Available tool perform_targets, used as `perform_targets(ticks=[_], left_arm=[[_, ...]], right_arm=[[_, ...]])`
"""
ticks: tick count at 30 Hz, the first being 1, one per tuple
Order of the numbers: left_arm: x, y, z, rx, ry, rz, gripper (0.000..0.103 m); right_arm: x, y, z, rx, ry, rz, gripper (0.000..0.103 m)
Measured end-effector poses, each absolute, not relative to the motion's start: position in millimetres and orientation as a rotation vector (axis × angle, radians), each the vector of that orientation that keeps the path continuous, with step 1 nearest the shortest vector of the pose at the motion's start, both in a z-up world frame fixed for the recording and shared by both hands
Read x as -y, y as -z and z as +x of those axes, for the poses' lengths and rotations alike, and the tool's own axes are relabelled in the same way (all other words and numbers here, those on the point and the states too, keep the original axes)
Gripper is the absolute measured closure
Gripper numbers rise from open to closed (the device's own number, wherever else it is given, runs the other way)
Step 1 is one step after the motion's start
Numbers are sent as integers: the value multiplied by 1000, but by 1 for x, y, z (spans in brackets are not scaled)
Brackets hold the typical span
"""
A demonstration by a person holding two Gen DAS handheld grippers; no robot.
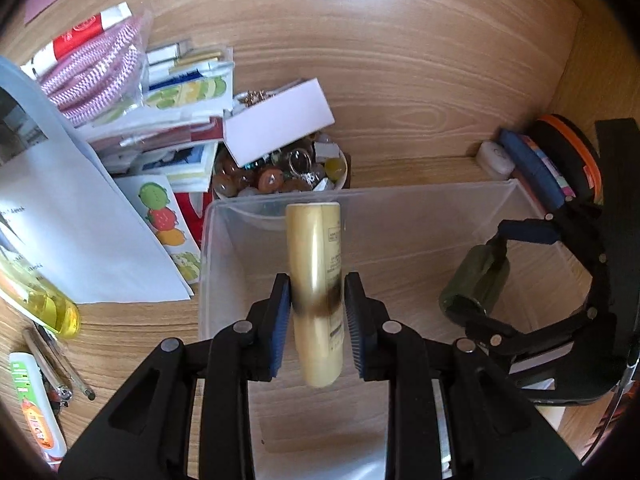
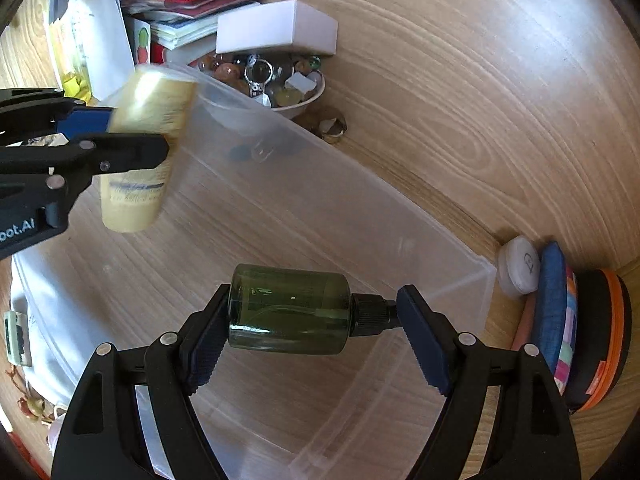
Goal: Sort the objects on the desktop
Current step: 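Open both grippers to drop the tube and bottle into the clear box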
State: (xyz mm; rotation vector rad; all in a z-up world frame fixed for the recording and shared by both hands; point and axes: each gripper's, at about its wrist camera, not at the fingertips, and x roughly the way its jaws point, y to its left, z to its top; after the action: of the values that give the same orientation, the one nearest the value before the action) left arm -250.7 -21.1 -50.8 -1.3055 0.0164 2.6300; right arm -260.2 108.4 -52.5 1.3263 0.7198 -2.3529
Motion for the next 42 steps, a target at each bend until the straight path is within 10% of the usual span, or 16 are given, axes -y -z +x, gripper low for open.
perform_targets(ticks=[13, 42], left_arm=[[25, 19, -220, -23, -2679, -1195, 30], [36, -30, -109, -2, -2786, -1037, 11]], right_arm=[[-116, 51, -261, -746, 2477, 1364, 24], [-158, -28, -150, -456, 2583, 1111, 19]])
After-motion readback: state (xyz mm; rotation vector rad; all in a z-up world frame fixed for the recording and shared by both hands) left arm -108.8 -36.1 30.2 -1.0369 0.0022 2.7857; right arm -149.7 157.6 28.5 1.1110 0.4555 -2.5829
